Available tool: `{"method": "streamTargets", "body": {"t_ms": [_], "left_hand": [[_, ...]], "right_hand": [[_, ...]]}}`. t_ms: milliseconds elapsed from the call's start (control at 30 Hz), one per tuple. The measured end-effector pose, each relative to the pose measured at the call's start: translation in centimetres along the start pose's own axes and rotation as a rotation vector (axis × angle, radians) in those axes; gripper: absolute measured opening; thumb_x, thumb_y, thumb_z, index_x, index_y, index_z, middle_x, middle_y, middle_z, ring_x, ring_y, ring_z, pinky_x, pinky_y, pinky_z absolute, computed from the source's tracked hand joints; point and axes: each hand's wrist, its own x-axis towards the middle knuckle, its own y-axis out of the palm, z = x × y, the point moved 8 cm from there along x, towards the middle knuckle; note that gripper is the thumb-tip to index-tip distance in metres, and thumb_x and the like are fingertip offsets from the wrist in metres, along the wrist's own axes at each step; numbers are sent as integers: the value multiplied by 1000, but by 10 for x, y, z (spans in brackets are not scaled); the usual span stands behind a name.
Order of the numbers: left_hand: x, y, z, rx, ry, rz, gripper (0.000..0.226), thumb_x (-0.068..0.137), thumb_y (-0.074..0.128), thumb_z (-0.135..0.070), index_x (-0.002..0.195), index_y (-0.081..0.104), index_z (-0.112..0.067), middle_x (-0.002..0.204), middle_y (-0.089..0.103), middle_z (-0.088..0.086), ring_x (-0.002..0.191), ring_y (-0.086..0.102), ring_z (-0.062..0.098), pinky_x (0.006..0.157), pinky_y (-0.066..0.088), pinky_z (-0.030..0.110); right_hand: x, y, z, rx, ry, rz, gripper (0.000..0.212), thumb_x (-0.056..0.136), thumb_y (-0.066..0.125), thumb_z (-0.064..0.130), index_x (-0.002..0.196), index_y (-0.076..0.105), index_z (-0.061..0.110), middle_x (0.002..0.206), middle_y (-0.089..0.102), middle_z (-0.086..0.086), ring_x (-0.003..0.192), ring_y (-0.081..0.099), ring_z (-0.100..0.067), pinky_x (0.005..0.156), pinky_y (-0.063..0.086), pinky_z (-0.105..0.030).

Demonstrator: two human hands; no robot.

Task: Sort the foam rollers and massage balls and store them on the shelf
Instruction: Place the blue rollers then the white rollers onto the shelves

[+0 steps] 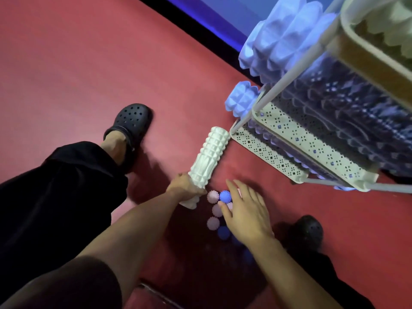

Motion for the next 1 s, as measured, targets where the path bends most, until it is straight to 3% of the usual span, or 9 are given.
{"method": "streamTargets", "body": {"t_ms": [133, 200, 300, 367, 500, 633, 833, 1000], "left_hand": [[-20, -32, -10, 170, 9, 25, 96, 59, 77, -66, 131, 51, -9, 125, 59, 11, 119, 55, 31, 97, 51, 39], [-33, -58, -12, 309, 39, 51, 87, 61, 76, -64, 127, 55, -12, 118, 62, 7, 115, 56, 29, 92, 52, 37], [-64, -108, -13, 495, 49, 48, 62, 58, 77, -53, 105, 67, -14, 86, 68, -3, 83, 67, 21, 70, 52, 28], [-92, -138, -16, 591, 54, 39, 51, 59, 77, -50, 95, 68, -16, 74, 68, -8, 72, 67, 17, 67, 53, 26], [-151, -183, -26, 701, 113, -23, 71, 52, 82, -61, 106, 64, -19, 93, 70, -5, 91, 71, 20, 81, 58, 35], [-209, -213, -41, 740, 250, -179, 74, 56, 80, -58, 115, 62, -18, 103, 73, -3, 90, 69, 19, 71, 52, 29], [-310, -239, -73, 893, 492, -351, 79, 57, 77, -64, 119, 51, -23, 111, 68, 0, 98, 68, 26, 77, 53, 35], [-393, -258, -101, 968, 644, -503, 84, 52, 77, -71, 118, 48, -27, 115, 67, -1, 102, 67, 29, 76, 49, 37]], "right_hand": [[-3, -19, 6, -19, 5, -5, 62, 93, 35, 52, 146, 48, 22, 146, 52, 0, 128, 54, -24, 106, 42, -40], [-6, -34, 12, -18, -2, -11, 63, 96, 31, 53, 151, 41, 23, 152, 45, 0, 134, 49, -24, 111, 38, -39], [-17, -59, 22, -12, -10, -16, 63, 100, 39, 52, 156, 29, 25, 159, 35, 2, 141, 39, -23, 118, 29, -38], [-28, -79, 31, -6, -12, -58, 64, 99, 42, 53, 156, 29, 25, 158, 36, 1, 141, 39, -23, 118, 29, -38], [-53, -116, 49, -18, -36, -127, 65, 98, 45, 52, 155, 32, 25, 157, 39, 1, 140, 41, -22, 116, 29, -37], [-79, -157, 65, -50, -58, -220, 68, 94, 38, 58, 152, 38, 23, 153, 45, -1, 136, 46, -23, 115, 35, -40], [-123, -221, 73, -57, -75, -370, 67, 90, 41, 60, 145, 49, 22, 140, 55, -1, 123, 57, -24, 105, 44, -39], [-165, -271, 64, -62, -72, -418, 71, 95, 44, 62, 155, 30, 27, 155, 39, 1, 137, 43, -23, 114, 31, -37]]}}
